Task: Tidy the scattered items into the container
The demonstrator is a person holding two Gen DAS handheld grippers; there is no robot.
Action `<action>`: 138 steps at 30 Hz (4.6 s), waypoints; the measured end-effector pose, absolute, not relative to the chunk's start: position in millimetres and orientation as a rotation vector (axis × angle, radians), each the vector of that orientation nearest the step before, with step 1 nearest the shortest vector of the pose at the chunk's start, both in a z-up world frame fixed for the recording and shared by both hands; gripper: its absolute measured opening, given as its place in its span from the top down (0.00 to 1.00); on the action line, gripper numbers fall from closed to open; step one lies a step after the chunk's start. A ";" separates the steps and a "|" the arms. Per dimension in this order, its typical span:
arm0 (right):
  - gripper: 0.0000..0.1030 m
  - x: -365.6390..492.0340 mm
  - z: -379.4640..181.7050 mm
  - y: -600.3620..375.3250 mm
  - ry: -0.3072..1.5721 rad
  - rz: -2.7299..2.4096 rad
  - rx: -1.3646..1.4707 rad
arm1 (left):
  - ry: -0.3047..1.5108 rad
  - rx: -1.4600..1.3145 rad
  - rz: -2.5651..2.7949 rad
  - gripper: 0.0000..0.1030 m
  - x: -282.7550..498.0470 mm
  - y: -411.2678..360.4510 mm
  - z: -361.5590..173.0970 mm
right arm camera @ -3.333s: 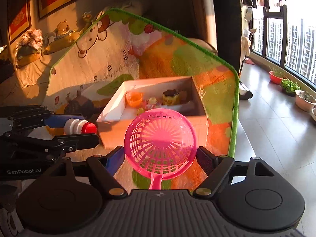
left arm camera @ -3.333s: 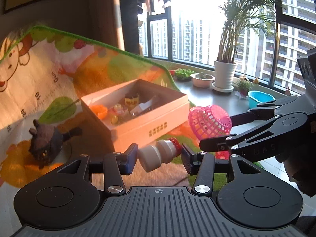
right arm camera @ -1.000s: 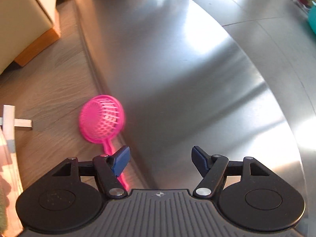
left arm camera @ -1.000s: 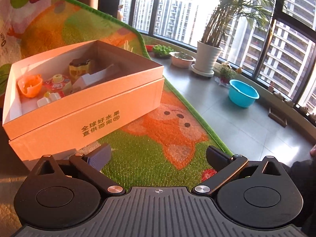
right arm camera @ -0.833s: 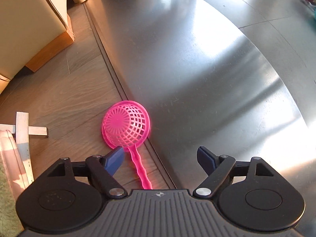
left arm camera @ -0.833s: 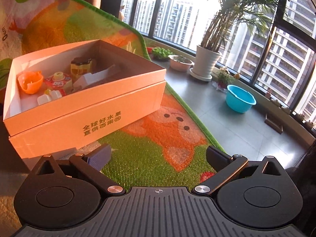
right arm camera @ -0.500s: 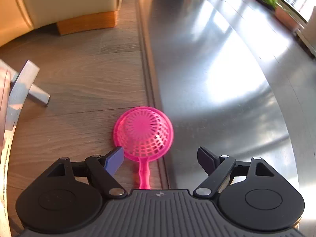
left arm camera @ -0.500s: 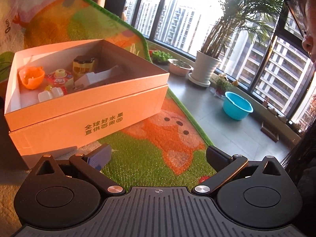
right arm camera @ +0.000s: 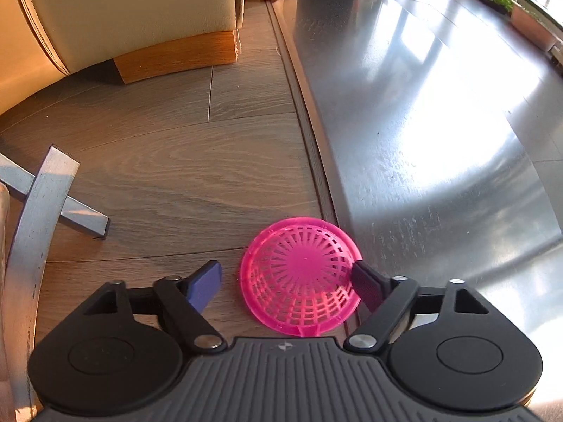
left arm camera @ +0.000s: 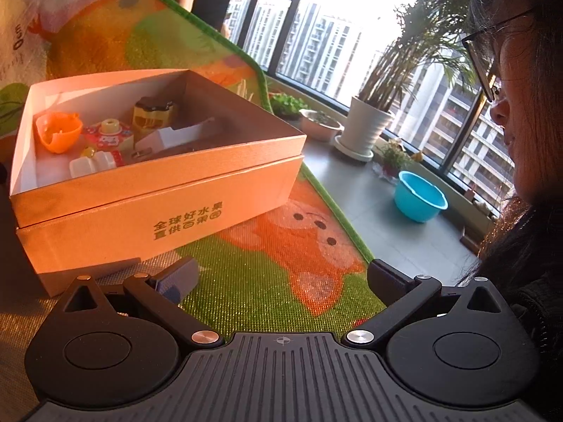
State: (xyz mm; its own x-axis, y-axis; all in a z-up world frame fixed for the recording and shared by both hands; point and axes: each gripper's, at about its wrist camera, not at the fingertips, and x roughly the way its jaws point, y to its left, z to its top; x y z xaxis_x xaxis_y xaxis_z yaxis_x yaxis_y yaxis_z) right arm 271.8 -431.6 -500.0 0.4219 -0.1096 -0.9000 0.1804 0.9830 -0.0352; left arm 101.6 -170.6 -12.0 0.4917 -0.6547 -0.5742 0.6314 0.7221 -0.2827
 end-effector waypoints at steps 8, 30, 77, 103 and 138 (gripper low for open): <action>0.44 228.5 -484.0 -473.3 1.148 -0.288 0.194 | 0.712 -0.037 -0.779 0.00 101.2 -170.8 -11.9; 0.44 -56.6 -42.7 -488.6 0.683 -0.311 0.245 | 0.708 -0.073 -0.784 0.00 103.7 -165.1 -11.7; 0.19 151.4 117.4 -255.4 0.466 0.012 0.056 | 0.668 -0.201 -0.531 0.00 42.6 -8.2 -7.2; 0.00 -81.5 112.0 -250.4 0.551 0.244 0.123 | 0.448 0.062 -0.307 0.00 -9.3 59.9 61.5; 0.00 -39.3 132.9 -222.0 0.565 0.251 0.233 | 0.670 0.159 -0.308 0.00 90.3 -48.9 -14.5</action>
State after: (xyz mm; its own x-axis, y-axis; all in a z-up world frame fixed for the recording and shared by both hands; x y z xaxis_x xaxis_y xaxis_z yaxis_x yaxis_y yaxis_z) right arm -39.3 -222.0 132.9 0.8155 0.2967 -0.4970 -0.1696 0.9434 0.2848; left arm 90.3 -48.9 -14.5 0.7406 -0.2289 -0.6317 0.3303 0.9428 0.0456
